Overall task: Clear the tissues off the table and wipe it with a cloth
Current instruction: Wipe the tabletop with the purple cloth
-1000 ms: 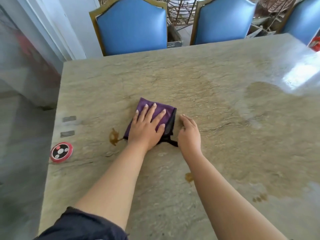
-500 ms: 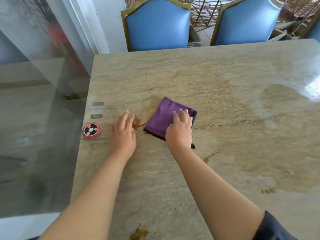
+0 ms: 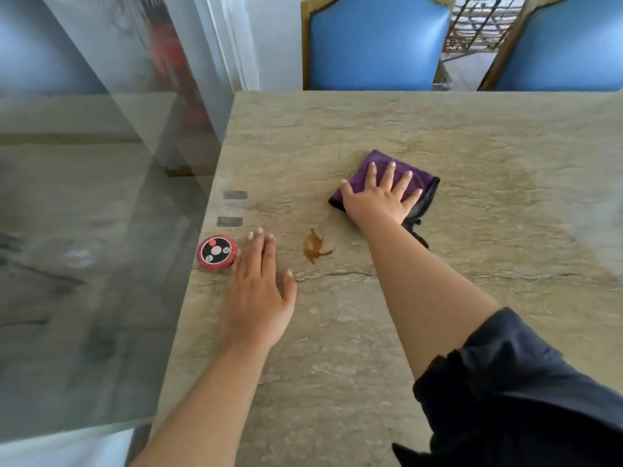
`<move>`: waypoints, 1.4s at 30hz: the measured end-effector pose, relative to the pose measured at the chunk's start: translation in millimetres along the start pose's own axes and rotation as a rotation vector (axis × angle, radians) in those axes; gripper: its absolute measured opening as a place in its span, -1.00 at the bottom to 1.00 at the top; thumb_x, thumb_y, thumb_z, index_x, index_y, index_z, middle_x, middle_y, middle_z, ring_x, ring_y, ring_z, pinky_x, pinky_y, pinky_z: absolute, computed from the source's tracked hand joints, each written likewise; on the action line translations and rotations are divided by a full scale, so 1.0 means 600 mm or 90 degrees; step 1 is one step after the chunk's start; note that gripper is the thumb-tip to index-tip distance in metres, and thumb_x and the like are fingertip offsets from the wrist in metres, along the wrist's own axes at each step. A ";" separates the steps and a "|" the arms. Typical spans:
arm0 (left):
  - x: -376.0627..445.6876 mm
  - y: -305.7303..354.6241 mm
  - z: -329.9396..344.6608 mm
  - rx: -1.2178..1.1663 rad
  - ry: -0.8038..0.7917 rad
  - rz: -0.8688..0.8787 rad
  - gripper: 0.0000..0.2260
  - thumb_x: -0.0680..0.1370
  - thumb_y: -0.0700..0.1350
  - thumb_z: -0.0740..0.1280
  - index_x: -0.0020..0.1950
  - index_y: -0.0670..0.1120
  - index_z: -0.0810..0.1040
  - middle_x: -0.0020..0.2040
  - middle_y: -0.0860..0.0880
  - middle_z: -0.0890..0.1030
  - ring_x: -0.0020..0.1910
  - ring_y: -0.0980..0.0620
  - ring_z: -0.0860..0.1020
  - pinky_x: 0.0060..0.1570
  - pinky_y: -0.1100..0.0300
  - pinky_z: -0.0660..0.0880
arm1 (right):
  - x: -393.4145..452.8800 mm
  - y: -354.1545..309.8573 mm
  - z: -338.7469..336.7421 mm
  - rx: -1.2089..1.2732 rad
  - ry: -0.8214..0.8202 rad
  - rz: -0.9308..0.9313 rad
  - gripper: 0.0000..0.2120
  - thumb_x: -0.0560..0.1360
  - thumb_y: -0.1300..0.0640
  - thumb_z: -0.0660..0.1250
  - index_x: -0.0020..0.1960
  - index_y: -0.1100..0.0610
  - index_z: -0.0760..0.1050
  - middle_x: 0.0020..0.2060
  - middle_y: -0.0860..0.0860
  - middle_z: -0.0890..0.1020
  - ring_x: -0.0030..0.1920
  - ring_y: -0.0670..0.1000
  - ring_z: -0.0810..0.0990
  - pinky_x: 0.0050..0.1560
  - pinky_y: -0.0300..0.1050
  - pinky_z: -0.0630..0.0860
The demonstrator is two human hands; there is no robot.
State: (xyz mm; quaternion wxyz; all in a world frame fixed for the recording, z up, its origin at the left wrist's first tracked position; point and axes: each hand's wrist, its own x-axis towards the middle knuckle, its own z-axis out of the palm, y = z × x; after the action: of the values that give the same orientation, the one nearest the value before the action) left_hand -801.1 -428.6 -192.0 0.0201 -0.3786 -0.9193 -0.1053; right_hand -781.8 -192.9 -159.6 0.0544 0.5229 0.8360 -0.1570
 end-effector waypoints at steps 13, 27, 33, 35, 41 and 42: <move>0.000 0.000 -0.013 -0.033 -0.011 -0.009 -0.40 0.53 0.03 -0.12 0.56 -0.13 0.10 0.58 -0.05 0.04 0.56 0.03 -0.02 0.52 0.08 0.00 | -0.084 0.084 0.015 -0.097 -0.034 -0.435 -0.52 0.63 -0.18 -0.11 0.52 -0.28 -0.15 0.55 -0.15 -0.16 0.54 -0.01 -0.27 0.50 0.11 -0.30; -0.092 -0.002 -0.043 -0.271 -0.009 -0.062 -0.46 0.56 0.01 0.02 0.51 -0.17 0.25 0.53 -0.08 0.20 0.52 0.00 0.15 0.46 0.22 0.02 | -0.236 0.141 0.054 -0.170 -0.016 -0.598 -0.44 0.51 -0.32 -0.28 0.49 -0.31 -0.21 0.55 -0.17 -0.12 0.55 0.02 -0.22 0.50 0.16 -0.26; -0.211 -0.026 -0.044 -0.032 -0.009 -0.053 -0.44 0.57 0.05 -0.07 0.53 -0.15 0.20 0.56 -0.03 0.16 0.54 0.03 0.08 0.51 -0.01 0.02 | -0.210 0.058 0.057 -0.074 -0.032 -0.215 -0.45 0.59 -0.25 -0.19 0.53 -0.21 -0.24 0.55 -0.07 -0.27 0.52 0.14 -0.36 0.43 0.30 -0.35; -0.207 -0.021 -0.039 -0.024 0.006 -0.074 -0.43 0.54 0.03 -0.03 0.52 -0.17 0.20 0.55 -0.05 0.20 0.53 0.03 0.11 0.51 0.01 0.00 | -0.224 0.003 0.072 -0.062 -0.037 -0.220 -0.44 0.59 -0.24 -0.20 0.54 -0.17 -0.25 0.54 -0.03 -0.28 0.51 0.17 -0.38 0.41 0.33 -0.36; -0.197 -0.022 -0.037 -0.029 0.028 -0.077 -0.44 0.52 -0.04 -0.01 0.48 -0.23 0.28 0.50 -0.13 0.29 0.50 -0.06 0.23 0.49 -0.07 0.10 | -0.317 0.038 0.097 -0.113 -0.028 -0.577 -0.43 0.55 -0.28 -0.19 0.54 -0.22 -0.11 0.57 -0.08 -0.10 0.56 0.08 -0.20 0.49 0.22 -0.25; -0.196 -0.021 -0.039 -0.023 0.023 -0.078 -0.44 0.52 -0.04 -0.02 0.47 -0.23 0.29 0.50 -0.13 0.29 0.49 -0.06 0.24 0.49 -0.07 0.10 | -0.322 0.073 0.093 -0.112 -0.026 -0.626 -0.42 0.53 -0.31 -0.19 0.53 -0.24 -0.06 0.56 -0.11 -0.04 0.56 0.06 -0.14 0.50 0.18 -0.22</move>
State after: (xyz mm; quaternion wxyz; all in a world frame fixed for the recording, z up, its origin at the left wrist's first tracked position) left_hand -726.8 -523.5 -185.4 0.0234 -0.3201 -0.9382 -0.1296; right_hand -660.5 -358.9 -171.9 0.0340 0.0572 0.9925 -0.1030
